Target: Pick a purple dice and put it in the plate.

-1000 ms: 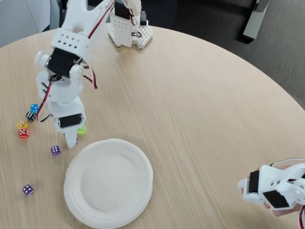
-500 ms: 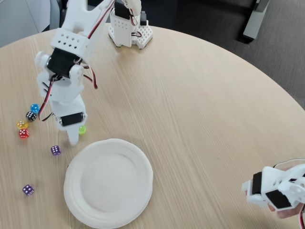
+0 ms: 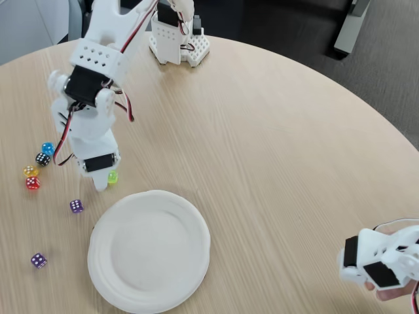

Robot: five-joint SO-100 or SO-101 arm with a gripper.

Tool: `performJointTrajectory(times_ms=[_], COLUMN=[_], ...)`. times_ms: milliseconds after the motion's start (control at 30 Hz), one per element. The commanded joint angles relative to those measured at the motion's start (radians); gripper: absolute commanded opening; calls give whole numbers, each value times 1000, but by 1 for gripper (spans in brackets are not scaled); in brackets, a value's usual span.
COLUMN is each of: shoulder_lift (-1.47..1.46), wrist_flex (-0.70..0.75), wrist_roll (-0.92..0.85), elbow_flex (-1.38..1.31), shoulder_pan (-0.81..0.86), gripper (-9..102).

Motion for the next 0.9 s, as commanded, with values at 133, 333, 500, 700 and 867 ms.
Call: performJointTrajectory(times_ms=[133, 333, 500, 700, 867], shoulder_lift=[23, 152, 331, 525, 549], wrist_flex=[5, 6, 6, 14, 138], wrist_roll=[38, 66, 89, 92, 120], elbow_flex=[-17, -23, -23, 3, 31], shoulder_pan=[3, -14, -17, -83, -236], gripper=[0, 0, 0, 0, 0])
